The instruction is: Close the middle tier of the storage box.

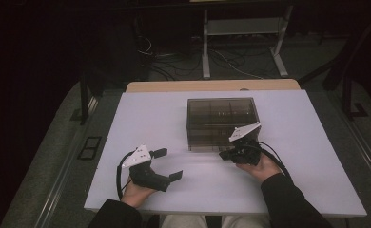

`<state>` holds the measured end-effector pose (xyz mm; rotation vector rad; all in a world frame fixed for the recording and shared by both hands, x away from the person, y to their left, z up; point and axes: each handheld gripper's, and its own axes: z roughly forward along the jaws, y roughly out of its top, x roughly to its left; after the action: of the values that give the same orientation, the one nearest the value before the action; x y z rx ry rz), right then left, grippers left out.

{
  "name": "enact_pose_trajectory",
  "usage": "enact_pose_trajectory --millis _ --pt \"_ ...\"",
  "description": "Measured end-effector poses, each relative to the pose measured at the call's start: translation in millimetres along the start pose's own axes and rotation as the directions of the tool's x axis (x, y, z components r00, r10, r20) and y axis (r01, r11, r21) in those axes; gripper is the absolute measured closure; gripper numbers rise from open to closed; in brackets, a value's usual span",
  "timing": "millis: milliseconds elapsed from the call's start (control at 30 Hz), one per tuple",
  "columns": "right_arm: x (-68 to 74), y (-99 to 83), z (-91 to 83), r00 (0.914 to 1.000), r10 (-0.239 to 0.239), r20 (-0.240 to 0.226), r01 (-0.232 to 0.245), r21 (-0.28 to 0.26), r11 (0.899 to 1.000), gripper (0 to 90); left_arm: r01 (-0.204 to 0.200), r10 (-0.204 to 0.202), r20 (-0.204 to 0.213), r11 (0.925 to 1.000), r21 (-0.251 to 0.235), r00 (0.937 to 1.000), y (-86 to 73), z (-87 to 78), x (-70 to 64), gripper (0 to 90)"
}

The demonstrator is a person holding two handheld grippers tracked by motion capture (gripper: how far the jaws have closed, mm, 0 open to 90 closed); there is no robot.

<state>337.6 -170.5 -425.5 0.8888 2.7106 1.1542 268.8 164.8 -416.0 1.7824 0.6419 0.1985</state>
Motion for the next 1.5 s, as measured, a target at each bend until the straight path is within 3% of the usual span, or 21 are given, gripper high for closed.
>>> enact_pose_trajectory --millis 1500 --pt "-11.9 1.7 -0.5 0.9989 0.034 0.033 -0.033 -0.036 0.999 88.6 0.001 -0.001 0.0 1.0 -0.001 1.0 0.0 -0.2 0.0 0.0"
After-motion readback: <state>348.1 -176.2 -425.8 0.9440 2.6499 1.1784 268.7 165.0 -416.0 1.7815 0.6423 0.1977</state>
